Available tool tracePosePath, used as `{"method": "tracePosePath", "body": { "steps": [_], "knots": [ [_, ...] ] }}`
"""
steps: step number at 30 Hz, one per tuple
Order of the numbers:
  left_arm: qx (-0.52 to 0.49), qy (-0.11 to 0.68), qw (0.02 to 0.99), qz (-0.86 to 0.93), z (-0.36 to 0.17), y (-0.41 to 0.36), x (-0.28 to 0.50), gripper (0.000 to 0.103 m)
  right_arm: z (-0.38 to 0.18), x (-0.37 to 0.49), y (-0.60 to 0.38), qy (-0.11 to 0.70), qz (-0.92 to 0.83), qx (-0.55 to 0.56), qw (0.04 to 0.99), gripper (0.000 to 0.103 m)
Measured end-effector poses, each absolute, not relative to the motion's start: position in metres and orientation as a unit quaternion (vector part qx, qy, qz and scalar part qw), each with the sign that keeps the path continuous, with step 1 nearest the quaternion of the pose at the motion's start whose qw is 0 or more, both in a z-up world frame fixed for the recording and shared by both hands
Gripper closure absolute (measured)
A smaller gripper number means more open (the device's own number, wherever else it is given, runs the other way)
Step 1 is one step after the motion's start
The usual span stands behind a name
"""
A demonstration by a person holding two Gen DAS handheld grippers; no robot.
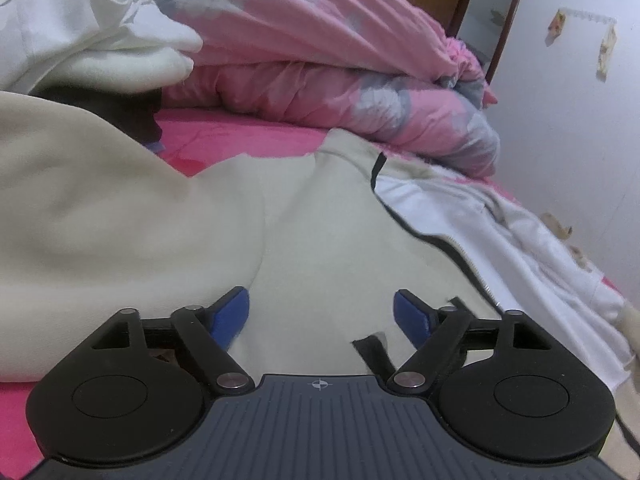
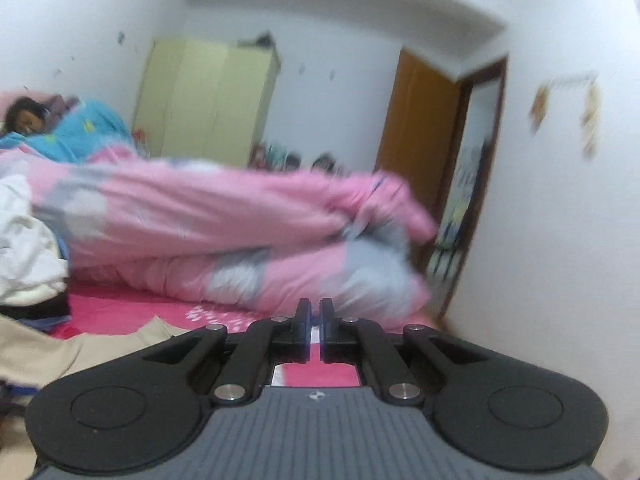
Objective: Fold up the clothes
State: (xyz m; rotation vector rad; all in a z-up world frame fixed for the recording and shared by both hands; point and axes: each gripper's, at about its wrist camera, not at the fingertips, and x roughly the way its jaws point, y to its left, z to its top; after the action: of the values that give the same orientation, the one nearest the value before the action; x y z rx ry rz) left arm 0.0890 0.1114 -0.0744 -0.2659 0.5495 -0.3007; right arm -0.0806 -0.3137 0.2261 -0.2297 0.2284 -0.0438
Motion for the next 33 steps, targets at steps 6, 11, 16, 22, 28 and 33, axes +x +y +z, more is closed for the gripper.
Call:
{"method": "tracePosePath", "body": {
  "steps": [6,11,16,22,28,33],
  "knots": [
    [-0.108,0.296,0.941,-0.122,-0.055,0.106,0.078,0.021,0.206,-0.198,-0.316,0.181,0.032,-0.113,0.976,0.093],
    [-0.054,0.32,0.94,-0.101,-0.027,0.112,0.048,0.017,0.091,-0.172,-0.272,0.272,0.162,-0.036,0.948,0.093],
    [-0.046,0.344,0.935,-0.075,-0.019,0.141,0.005,0.01,0.004,-0.119,-0.227,0.305,0.211,-0.045,0.928,0.093],
    [-0.087,0.347,0.934,-0.023,-0.03,0.178,-0.03,0.01,-0.037,-0.077,-0.239,0.363,0.182,-0.047,0.913,0.087],
    [-0.12,0.311,0.943,0.017,-0.025,0.205,-0.044,0.01,-0.013,-0.078,-0.231,0.342,0.221,0.053,0.912,0.083],
    [-0.11,0.283,0.95,0.07,-0.02,0.22,-0.047,0.01,-0.011,-0.053,-0.195,0.352,0.278,0.111,0.887,0.066]
  ]
}}
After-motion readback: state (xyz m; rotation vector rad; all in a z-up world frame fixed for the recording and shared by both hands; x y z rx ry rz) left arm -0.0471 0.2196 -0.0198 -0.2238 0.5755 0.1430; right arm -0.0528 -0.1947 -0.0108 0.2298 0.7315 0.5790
